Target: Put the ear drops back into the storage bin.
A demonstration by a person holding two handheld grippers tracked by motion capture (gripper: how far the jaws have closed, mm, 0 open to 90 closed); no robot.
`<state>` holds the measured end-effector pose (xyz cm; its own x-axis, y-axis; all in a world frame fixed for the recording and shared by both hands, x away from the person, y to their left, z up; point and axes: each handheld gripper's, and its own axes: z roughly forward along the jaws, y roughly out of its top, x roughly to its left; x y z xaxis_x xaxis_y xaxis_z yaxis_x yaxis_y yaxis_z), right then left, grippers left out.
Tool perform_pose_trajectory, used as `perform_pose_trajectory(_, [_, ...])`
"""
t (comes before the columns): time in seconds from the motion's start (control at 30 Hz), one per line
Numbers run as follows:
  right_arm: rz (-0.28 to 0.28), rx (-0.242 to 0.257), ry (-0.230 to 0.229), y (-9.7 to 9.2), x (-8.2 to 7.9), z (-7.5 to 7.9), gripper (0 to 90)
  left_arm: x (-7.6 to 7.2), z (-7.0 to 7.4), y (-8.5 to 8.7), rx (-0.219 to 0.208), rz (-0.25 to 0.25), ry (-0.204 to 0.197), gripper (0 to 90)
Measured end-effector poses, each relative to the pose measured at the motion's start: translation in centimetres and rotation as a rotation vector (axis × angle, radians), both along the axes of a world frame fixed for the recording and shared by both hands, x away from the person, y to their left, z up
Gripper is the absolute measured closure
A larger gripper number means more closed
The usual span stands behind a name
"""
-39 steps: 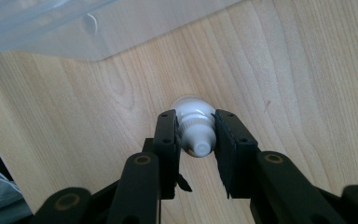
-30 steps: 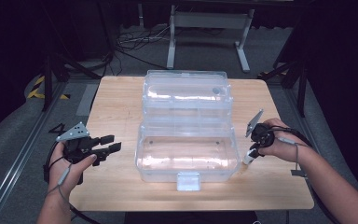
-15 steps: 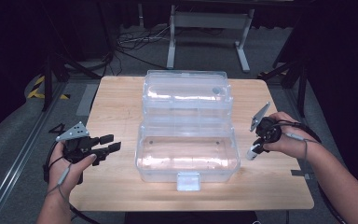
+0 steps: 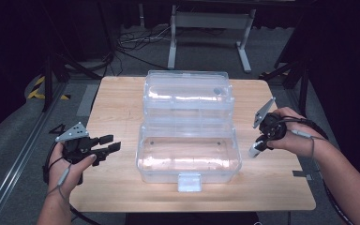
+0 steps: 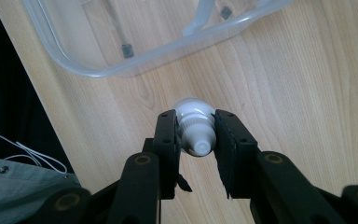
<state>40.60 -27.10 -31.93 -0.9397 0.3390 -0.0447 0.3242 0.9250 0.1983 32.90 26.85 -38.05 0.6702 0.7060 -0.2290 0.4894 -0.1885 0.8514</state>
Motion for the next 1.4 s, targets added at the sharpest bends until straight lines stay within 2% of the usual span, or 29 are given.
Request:
perform_pose_trajectory(0.3, [0.002,0.016,-0.003,0.5,-0.2,1.8,71.2,0.0,0.0,0.1,0.003,0.001,-0.001,52.4])
perform_pose_trajectory(0.63, [0.030,0.026,-0.026,1.7,-0.7,3.9,71.2,0.0,0.0,0.1,0.003,0.003,0.000,52.3])
perform_pose_trajectory(0.93, [0.051,0.032,-0.024,3.0,-1.0,4.9,71.2,0.0,-0.1,0.2,0.010,0.014,0.000,52.0])
perform_pose_trajectory(1.1, [0.074,0.023,-0.039,4.1,-1.2,5.5,71.3,0.0,-0.1,0.3,0.012,0.024,0.000,52.0])
perform_pose_trajectory(1.4, [0.108,0.028,-0.037,5.9,-1.4,5.9,71.3,0.1,-0.1,0.4,0.013,0.046,0.000,51.9])
